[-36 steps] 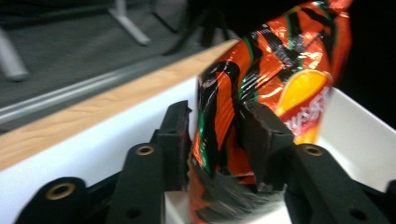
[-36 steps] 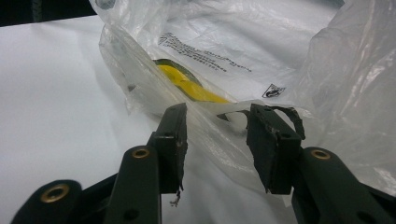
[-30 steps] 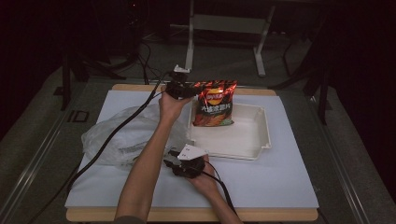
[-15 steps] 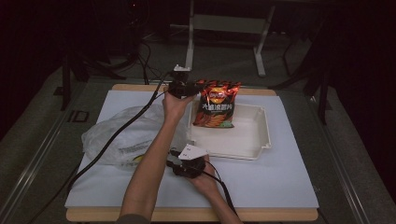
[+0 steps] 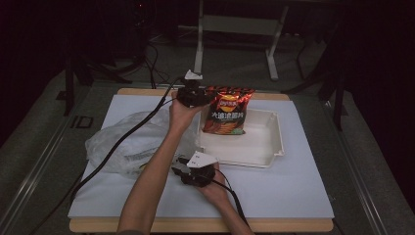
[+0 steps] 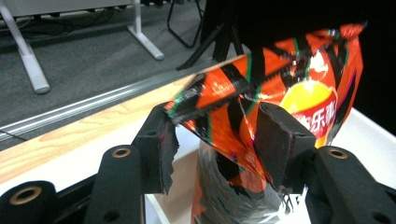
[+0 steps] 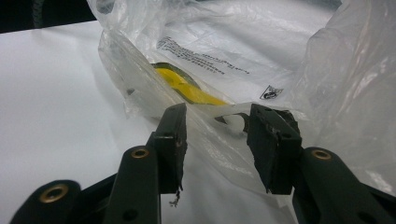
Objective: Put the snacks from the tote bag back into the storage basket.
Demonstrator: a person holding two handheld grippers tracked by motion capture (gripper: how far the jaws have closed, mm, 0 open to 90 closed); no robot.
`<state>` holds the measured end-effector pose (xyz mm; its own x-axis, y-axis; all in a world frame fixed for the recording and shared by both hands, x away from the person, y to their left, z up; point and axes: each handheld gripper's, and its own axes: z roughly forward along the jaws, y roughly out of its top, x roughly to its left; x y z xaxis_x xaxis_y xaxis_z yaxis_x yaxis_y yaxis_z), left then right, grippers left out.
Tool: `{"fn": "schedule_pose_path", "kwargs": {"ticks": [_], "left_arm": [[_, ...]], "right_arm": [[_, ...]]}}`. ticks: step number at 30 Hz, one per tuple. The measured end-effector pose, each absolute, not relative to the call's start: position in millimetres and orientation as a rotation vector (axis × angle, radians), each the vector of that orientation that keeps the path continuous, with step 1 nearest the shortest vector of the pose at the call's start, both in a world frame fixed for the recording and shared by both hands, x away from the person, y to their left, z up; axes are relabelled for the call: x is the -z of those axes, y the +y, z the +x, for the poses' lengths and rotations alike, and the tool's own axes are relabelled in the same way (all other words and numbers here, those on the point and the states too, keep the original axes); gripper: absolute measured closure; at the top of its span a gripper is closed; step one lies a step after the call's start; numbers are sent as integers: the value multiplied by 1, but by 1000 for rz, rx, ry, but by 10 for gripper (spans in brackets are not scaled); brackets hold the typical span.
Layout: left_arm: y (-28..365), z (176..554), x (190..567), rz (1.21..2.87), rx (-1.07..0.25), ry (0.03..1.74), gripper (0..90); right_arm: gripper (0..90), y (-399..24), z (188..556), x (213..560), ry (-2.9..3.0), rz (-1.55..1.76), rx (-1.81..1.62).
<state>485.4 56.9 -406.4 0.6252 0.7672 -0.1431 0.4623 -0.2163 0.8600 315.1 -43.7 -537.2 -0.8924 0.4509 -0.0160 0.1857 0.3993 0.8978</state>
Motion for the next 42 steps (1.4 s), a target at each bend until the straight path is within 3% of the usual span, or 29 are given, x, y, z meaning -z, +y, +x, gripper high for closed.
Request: {"fn": "schedule_pose_path", "kwargs": {"ticks": [9, 21, 32, 42], "left_arm": [[37, 484, 434, 1941, -360, 998, 458], [38, 495, 436, 1853, -365, 1143, 459], [39, 483, 428, 1867, -335, 1035, 405], [48, 472, 414, 1928, -353, 964, 429]], "right_arm": [[573, -44, 315, 537, 2400, 563, -1492], [572, -45, 315, 537, 2396, 566, -1499], [572, -44, 315, 537, 2397, 565, -1495], [571, -44, 315, 537, 2398, 562, -1496]]}}
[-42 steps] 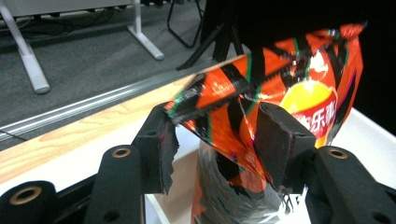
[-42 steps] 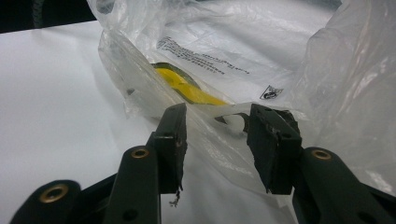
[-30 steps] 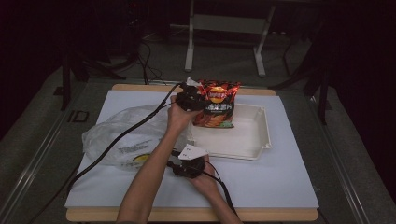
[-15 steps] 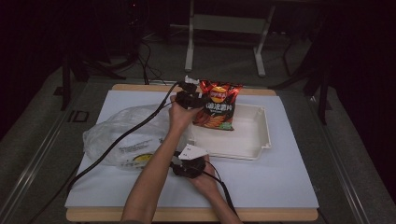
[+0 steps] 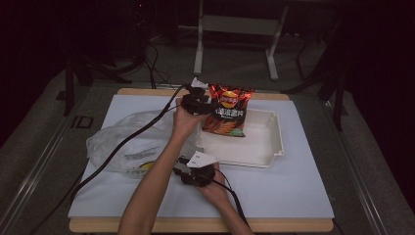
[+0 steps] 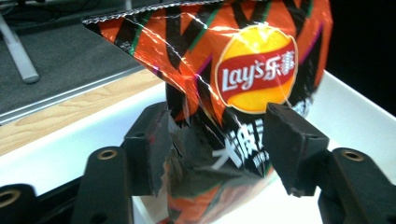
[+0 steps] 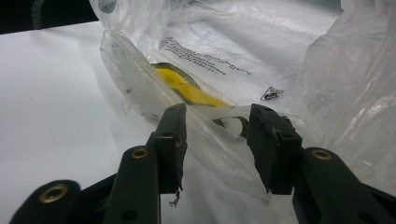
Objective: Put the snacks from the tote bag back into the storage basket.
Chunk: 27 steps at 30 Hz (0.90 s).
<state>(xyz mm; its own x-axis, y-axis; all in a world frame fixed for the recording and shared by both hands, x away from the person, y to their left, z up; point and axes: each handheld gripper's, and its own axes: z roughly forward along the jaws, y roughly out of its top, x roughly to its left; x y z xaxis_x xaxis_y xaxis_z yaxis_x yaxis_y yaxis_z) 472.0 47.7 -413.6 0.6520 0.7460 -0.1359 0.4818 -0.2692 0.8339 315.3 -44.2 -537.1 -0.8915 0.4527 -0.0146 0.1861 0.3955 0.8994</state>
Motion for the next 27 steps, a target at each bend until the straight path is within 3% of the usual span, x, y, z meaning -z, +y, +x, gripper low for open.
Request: {"fn": "schedule_pose_path", "kwargs": {"ticks": [27], "left_arm": [[110, 445, 390, 1963, -450, 1008, 469]], "right_arm": [[570, -43, 316, 537, 2408, 560, -1484]]}}
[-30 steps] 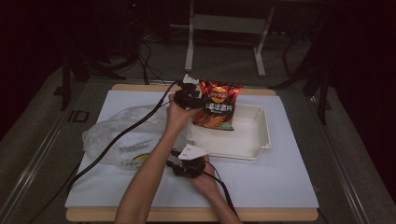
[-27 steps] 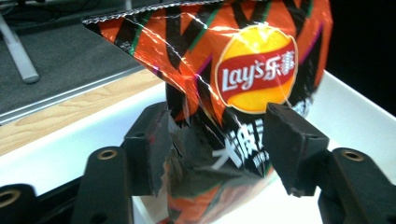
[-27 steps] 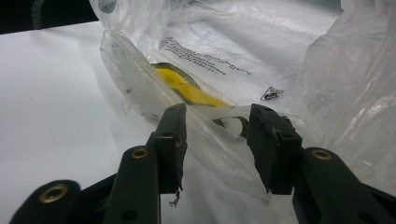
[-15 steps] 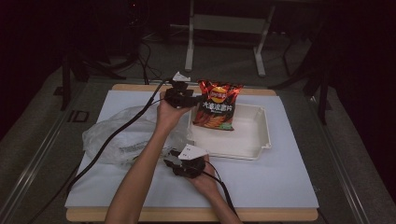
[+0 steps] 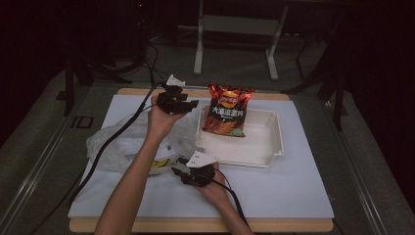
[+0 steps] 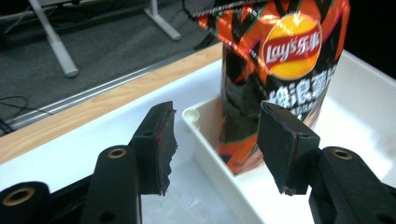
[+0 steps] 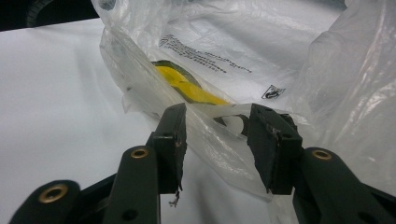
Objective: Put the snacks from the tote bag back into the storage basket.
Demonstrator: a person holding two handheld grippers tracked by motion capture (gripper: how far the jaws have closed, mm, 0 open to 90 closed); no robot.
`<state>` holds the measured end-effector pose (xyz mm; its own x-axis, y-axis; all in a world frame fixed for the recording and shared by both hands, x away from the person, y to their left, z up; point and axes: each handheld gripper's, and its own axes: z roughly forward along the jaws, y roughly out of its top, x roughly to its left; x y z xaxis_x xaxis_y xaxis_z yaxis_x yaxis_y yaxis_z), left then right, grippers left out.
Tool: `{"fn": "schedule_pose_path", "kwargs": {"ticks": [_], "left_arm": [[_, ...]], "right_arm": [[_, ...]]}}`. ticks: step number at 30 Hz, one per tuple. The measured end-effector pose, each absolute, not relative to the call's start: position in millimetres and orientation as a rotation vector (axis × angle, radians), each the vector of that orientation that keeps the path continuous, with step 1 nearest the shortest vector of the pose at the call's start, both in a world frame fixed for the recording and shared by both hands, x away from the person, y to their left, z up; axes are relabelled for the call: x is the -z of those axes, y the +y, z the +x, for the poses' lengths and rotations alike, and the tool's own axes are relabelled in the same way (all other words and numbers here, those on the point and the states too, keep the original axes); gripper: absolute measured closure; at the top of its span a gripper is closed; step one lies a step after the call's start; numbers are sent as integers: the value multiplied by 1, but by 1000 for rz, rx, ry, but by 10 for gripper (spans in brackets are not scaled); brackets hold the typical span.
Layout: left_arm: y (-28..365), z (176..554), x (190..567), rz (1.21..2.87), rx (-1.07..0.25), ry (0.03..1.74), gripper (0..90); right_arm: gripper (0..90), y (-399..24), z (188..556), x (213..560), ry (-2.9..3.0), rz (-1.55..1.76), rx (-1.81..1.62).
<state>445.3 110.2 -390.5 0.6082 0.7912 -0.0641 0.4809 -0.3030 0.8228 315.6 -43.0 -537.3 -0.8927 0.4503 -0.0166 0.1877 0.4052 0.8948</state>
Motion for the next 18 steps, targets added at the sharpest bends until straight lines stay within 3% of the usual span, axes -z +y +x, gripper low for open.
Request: {"fn": "schedule_pose_path", "kwargs": {"ticks": [5, 18], "left_arm": [[115, 437, 385, 1945, -418, 987, 468], [124, 421, 378, 1992, -478, 975, 465]], "right_arm": [[570, -43, 316, 537, 2410, 562, -1484], [570, -43, 316, 537, 2414, 565, -1483]]}}
